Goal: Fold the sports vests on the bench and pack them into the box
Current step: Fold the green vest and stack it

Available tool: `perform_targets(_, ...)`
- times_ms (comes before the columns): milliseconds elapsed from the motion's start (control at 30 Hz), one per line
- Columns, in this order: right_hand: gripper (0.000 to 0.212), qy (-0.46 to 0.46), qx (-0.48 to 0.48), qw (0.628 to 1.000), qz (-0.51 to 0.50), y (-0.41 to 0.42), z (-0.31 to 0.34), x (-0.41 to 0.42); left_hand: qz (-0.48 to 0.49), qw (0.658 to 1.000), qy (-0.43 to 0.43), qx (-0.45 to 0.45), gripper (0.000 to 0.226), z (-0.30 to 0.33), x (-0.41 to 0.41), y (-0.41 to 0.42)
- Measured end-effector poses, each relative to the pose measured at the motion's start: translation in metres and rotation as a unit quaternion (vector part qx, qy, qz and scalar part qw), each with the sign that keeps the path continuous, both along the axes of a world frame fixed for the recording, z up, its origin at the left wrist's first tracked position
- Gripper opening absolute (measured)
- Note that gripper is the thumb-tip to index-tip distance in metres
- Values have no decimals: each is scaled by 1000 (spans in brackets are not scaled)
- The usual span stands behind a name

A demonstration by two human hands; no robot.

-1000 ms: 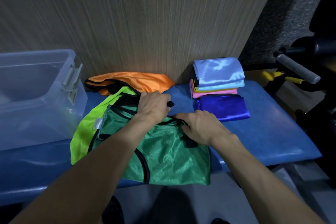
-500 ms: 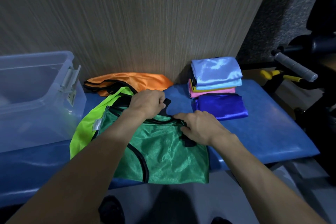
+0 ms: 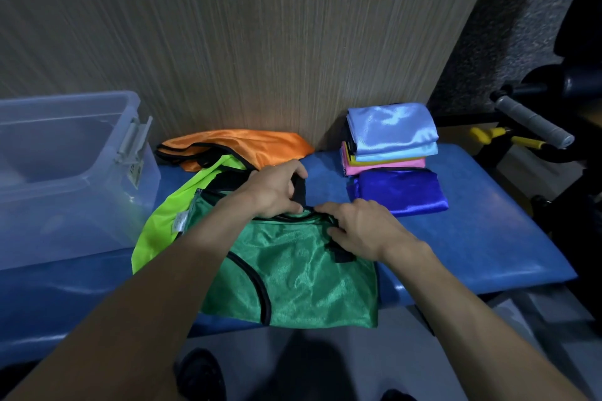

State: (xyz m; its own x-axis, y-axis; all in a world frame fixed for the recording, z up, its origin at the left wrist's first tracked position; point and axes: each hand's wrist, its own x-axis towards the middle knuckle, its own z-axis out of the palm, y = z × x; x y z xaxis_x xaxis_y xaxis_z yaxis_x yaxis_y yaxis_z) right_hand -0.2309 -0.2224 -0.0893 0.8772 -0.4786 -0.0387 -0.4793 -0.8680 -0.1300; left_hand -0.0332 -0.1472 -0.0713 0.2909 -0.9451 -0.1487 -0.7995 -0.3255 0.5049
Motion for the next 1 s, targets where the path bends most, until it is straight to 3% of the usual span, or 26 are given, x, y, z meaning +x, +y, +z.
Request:
perform_targets(100,56,-1,15,1000,-4,-2,-2,0,0,999,-39,-37,66,-4,2,2)
perform_targets(233,58,-62,89,994,-8,-8,-11,-6,-7,971,-189,-150,35,3,4,12)
perform_targets(300,56,-101,112,988,-12,-12,-13,-12,-57,969,-152,-188,15,9,-4,24)
perform_targets(367,47,-135,94,986,-40,-16,-14,-20,-137,974,-82,-158,5,9,-21,41)
perform_targets(433,40,-166,73,977,-112,-16,-15,-27,-201,973,-55,-95,19,0,-38,59)
perform_targets(567,53,-120,121,953,-249,-10,-23,-38,-178,959,-221,-30,60,-27,-42,72)
perform_targets(667,50,-107,150,944,-275,-5,-32,-39,-135,947,-289,-41,67,-31,-38,71)
perform_targets(833,51,-110,169,927,-316,4,-30,-29,-126,952,-278,28,75,-39,-44,78)
perform_targets(1000,55,-105,190,918,-333,12,-26,-23,-147,946,-288,24,77,-42,-43,88)
